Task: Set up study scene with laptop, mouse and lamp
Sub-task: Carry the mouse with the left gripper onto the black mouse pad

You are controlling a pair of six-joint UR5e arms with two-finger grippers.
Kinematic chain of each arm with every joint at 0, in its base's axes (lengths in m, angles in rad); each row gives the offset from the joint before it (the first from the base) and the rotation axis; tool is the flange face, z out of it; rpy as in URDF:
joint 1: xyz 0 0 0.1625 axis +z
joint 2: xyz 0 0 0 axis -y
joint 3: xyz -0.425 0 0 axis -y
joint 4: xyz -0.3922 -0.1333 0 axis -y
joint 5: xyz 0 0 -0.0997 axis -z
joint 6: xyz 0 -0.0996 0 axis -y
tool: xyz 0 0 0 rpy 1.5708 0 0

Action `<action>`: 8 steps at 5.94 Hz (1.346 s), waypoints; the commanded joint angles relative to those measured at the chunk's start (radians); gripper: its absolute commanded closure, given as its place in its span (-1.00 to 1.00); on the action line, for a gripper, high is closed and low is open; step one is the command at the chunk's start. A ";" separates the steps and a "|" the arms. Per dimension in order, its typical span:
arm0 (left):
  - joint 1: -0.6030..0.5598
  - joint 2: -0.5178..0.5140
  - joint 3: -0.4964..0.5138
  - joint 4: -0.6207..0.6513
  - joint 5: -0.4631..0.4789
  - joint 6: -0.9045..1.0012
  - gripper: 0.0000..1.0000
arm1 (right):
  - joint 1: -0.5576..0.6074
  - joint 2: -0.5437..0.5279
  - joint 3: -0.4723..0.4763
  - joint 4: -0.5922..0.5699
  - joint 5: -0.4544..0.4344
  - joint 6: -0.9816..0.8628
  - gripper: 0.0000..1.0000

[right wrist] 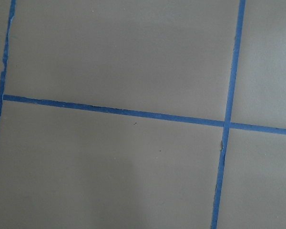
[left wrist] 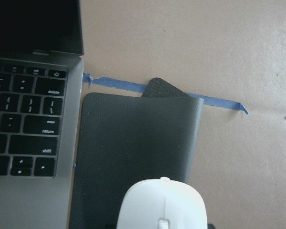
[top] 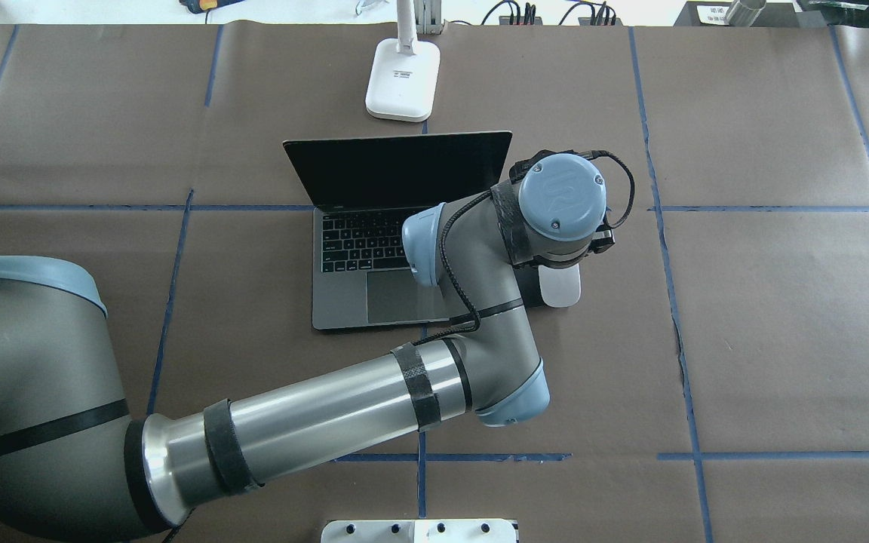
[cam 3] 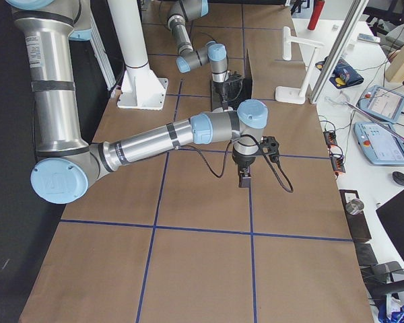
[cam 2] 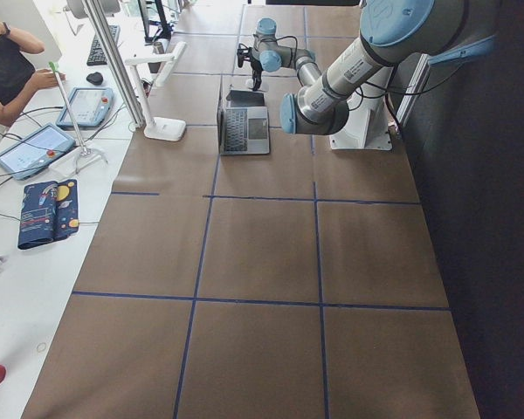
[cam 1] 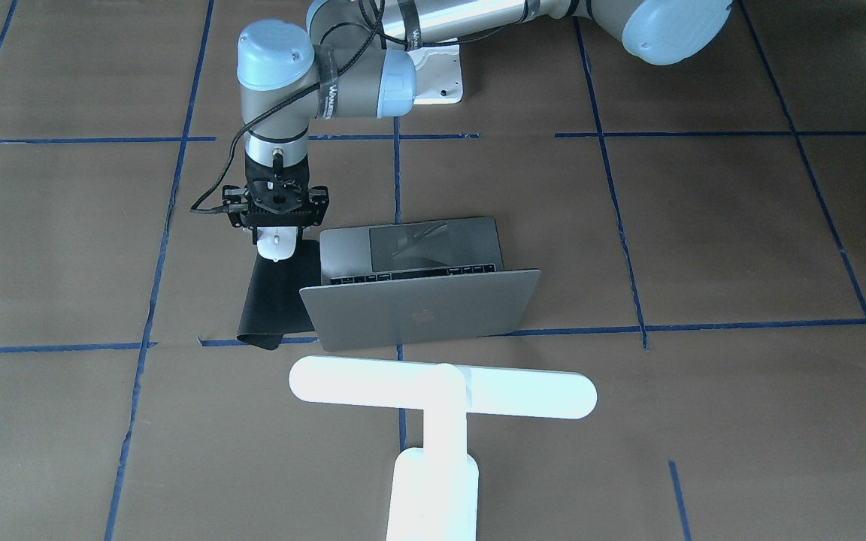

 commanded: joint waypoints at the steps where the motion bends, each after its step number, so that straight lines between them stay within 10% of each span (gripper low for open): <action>1: -0.011 -0.013 0.059 -0.037 0.001 0.000 0.85 | 0.000 -0.001 -0.001 0.000 0.000 0.003 -1.00; 5: -0.017 -0.007 0.086 -0.039 0.000 0.003 0.51 | -0.001 0.000 -0.001 0.000 0.000 0.003 -1.00; 7: -0.023 -0.007 0.090 -0.042 -0.002 0.005 -0.79 | -0.001 -0.001 0.007 0.000 0.003 0.004 -1.00; 8: -0.040 -0.009 0.089 -0.042 -0.008 0.041 -1.00 | 0.000 -0.003 0.007 0.002 0.003 0.004 -1.00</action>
